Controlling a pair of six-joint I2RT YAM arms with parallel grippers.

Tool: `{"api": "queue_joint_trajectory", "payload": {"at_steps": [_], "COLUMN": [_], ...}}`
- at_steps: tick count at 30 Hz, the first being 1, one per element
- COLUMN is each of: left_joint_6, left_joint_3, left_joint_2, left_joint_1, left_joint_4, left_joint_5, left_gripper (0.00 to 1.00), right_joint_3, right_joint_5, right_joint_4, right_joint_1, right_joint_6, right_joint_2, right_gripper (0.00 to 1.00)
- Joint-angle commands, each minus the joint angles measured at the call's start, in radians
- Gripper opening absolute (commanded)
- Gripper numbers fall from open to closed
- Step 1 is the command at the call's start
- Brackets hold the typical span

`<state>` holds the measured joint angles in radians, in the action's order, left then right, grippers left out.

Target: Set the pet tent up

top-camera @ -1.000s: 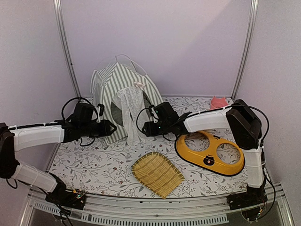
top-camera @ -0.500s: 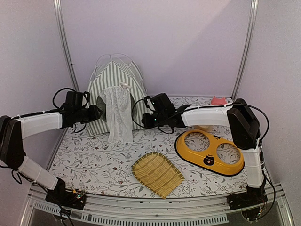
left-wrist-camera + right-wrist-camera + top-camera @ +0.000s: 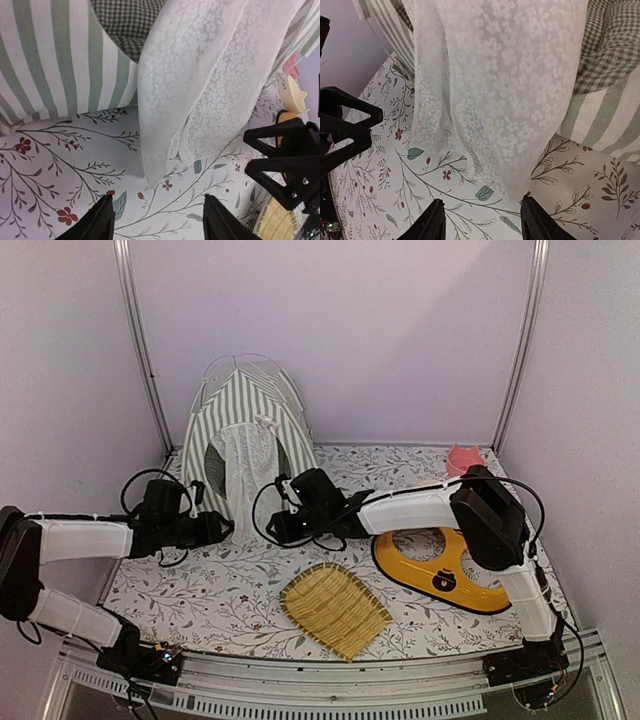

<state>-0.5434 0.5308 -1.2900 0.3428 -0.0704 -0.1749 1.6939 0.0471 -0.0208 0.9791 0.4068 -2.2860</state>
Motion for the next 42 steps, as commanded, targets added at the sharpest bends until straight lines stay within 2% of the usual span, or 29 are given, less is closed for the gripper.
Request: {"api": "queue_joint_trajectory", "payload": {"at_steps": [1,5,8,10,14,15,16,20,27,31,35,39,40,42], "left_joint_6": [-0.004,-0.006,-0.015,-0.022,-0.015,-0.011,-0.007,0.006,0.018,0.02,0.018,-0.036,-0.047,-0.059], "left_joint_3": [-0.027,-0.011,0.007,0.019,0.048,0.053,0.056,0.04,0.031,0.067,0.113,0.111,0.108,0.106], "left_joint_2": [-0.057,-0.147,-0.202,-0.23,-0.237,-0.223,-0.198,-0.027,0.341,0.444,0.441,0.314,0.272,0.196], "left_joint_1": [0.024,0.038,0.051,0.054,0.058,0.059,0.06,0.066,0.094,0.137,0.256,0.375,0.391,0.404], "left_joint_4": [-0.121,-0.169,-0.187,-0.194,-0.173,-0.155,-0.134,-0.015,0.294,0.429,0.523,0.542,0.534,0.524], "left_joint_5": [-0.047,-0.067,-0.058,-0.052,-0.035,-0.024,-0.006,0.093,0.293,0.352,0.411,0.445,0.439,0.428], "left_gripper": [0.62,0.65,0.58,0.43,0.11,0.02,0.0,0.0,0.0,0.0,0.0,0.0,0.03,0.25], "right_joint_3": [0.05,0.081,0.111,0.121,0.115,0.106,0.091,0.004,-0.127,-0.158,-0.198,-0.235,-0.239,-0.235], "right_joint_5": [-0.032,-0.067,-0.073,-0.068,-0.074,-0.077,-0.084,-0.099,-0.146,-0.201,-0.249,-0.21,-0.202,-0.177], "right_joint_4": [0.047,0.063,0.065,0.062,0.044,0.038,0.035,0.036,-0.023,-0.1,-0.161,-0.162,-0.163,-0.168], "right_joint_1": [-0.008,-0.009,-0.011,-0.011,-0.008,-0.008,-0.009,-0.007,0.011,0.04,0.083,0.11,0.113,0.113], "right_joint_6": [0.028,0.039,0.039,0.038,0.04,0.04,0.04,0.048,0.053,0.051,0.055,0.088,0.093,0.108], "right_joint_2": [-0.1,-0.135,-0.151,-0.151,-0.118,-0.102,-0.082,0.036,0.214,0.283,0.331,0.312,0.296,0.257], "right_gripper": [0.69,0.68,0.59,0.47,0.13,0.07,0.02,0.0,0.0,0.0,0.0,0.0,0.0,0.03]}}
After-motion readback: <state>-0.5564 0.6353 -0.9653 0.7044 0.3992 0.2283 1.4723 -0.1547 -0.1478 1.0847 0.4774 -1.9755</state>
